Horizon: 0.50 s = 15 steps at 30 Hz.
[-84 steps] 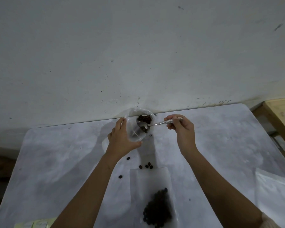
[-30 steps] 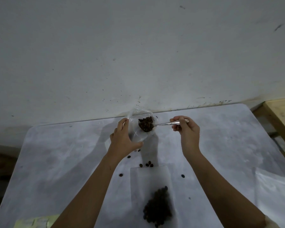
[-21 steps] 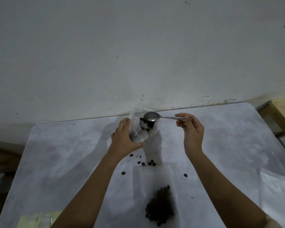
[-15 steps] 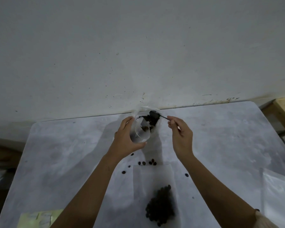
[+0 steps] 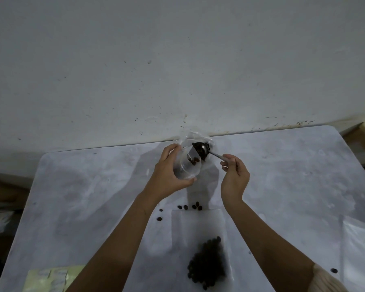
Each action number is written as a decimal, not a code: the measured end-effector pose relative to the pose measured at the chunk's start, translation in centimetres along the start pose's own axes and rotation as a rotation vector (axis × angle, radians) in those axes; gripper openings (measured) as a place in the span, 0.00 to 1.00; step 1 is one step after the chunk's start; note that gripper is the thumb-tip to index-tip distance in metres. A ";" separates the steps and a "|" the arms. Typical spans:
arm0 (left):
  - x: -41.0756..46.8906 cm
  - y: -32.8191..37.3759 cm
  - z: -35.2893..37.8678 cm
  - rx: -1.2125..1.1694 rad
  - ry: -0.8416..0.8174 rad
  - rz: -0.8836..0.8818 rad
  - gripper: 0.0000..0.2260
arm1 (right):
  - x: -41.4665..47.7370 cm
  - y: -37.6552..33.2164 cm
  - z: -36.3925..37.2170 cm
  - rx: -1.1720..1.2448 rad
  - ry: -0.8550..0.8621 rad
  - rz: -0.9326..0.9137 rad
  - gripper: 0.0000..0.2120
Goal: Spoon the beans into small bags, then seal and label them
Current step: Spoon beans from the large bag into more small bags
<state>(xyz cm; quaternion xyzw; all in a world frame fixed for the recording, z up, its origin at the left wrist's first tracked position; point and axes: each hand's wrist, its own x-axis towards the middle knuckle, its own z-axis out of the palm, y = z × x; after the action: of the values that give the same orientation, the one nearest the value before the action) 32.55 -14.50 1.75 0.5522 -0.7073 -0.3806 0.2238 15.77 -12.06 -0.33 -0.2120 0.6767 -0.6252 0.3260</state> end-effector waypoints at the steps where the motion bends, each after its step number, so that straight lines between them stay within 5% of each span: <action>1: 0.0 -0.1 0.0 -0.004 0.001 0.000 0.43 | 0.2 0.1 -0.1 0.025 0.010 0.036 0.12; 9: -0.4 -0.3 0.2 -0.017 0.018 0.020 0.41 | 0.1 0.8 0.3 0.187 -0.033 0.334 0.13; 15: -0.5 -0.6 0.3 0.129 0.189 -0.046 0.43 | 1.1 -0.9 0.1 0.234 -0.055 0.279 0.13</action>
<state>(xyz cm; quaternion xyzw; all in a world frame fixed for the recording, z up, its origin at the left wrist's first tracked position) 32.89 -14.03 1.12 0.6149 -0.6930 -0.2858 0.2448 14.98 -12.97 0.35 -0.0938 0.6128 -0.6425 0.4505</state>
